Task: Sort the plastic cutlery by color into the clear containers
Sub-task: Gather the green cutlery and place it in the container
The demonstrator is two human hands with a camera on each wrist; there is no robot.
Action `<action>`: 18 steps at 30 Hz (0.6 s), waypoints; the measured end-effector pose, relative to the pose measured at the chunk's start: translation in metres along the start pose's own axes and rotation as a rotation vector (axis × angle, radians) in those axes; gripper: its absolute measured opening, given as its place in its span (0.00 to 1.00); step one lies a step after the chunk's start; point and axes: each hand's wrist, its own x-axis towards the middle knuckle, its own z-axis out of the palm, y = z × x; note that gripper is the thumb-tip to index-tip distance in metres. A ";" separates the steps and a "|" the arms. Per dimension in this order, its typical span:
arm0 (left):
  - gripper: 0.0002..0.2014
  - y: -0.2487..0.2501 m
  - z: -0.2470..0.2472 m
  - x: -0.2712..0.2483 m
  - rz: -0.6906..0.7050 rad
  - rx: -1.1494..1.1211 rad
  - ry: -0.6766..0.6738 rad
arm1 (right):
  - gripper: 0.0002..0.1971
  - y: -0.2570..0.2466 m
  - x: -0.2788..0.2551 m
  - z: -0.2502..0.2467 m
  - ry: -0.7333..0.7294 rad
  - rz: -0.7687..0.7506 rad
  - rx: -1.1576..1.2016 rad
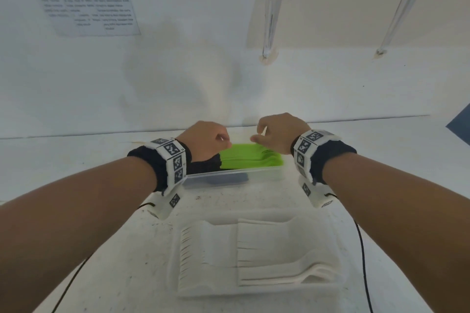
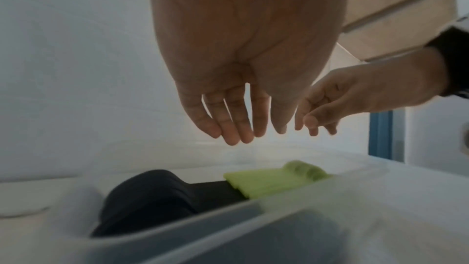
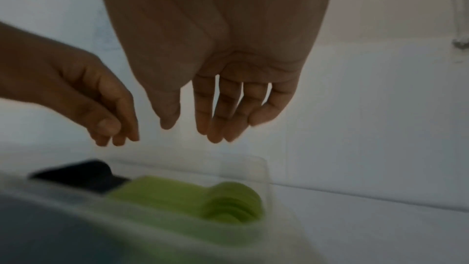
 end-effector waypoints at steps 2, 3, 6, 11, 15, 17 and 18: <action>0.19 -0.009 -0.012 -0.012 -0.085 -0.064 0.040 | 0.25 -0.016 0.000 -0.003 0.011 0.011 0.175; 0.23 -0.014 -0.019 -0.020 -0.120 -0.074 0.044 | 0.28 -0.027 0.000 -0.006 0.002 0.009 0.241; 0.35 -0.033 -0.038 -0.050 -0.227 -0.062 0.007 | 0.34 -0.067 -0.002 -0.012 -0.046 -0.031 0.326; 0.39 -0.083 -0.071 -0.118 -0.386 -0.025 -0.003 | 0.40 -0.152 -0.006 -0.010 -0.115 -0.151 0.333; 0.35 -0.133 -0.092 -0.182 -0.513 -0.048 0.043 | 0.38 -0.234 -0.010 0.009 -0.160 -0.249 0.338; 0.32 -0.162 -0.098 -0.216 -0.558 -0.053 0.060 | 0.39 -0.278 -0.013 0.023 -0.184 -0.278 0.340; 0.30 -0.177 -0.100 -0.233 -0.571 -0.049 0.064 | 0.39 -0.300 -0.015 0.030 -0.193 -0.289 0.347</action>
